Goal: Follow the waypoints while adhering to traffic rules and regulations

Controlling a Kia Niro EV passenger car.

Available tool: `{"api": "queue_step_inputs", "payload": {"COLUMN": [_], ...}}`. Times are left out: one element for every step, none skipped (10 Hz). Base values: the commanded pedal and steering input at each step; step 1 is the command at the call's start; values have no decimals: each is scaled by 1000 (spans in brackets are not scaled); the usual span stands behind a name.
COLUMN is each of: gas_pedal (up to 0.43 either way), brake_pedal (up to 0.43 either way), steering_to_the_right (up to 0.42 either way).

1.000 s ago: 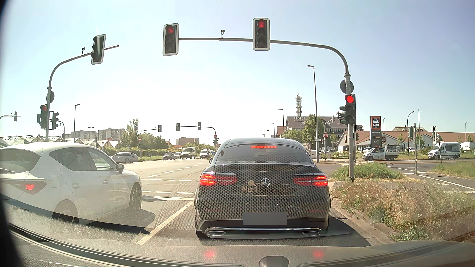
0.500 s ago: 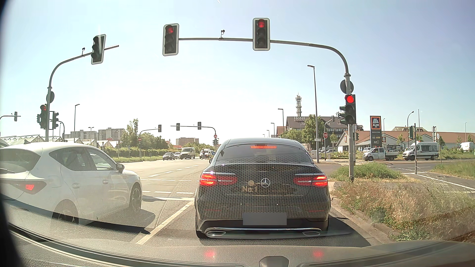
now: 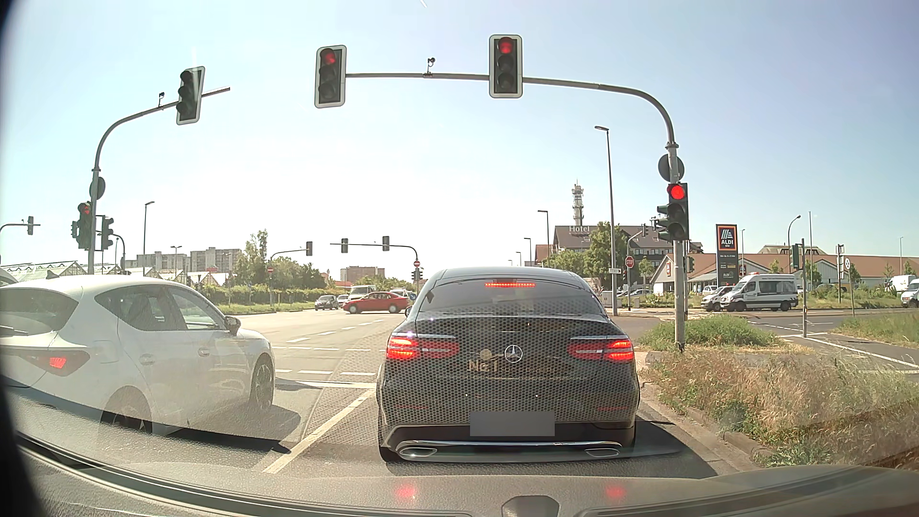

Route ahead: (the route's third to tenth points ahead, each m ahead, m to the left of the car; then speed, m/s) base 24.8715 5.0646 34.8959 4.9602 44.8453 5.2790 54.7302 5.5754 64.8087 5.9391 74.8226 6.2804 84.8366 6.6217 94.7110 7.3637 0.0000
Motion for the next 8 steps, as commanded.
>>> {"api": "queue_step_inputs", "payload": {"gas_pedal": [0, 0, 0, 0, 0, 0, 0, 0], "brake_pedal": [250, 250, 250, 250, 250, 250, 250, 250], "steering_to_the_right": [-1, -1, -1, -1, -1, -1, -1, -1]}}
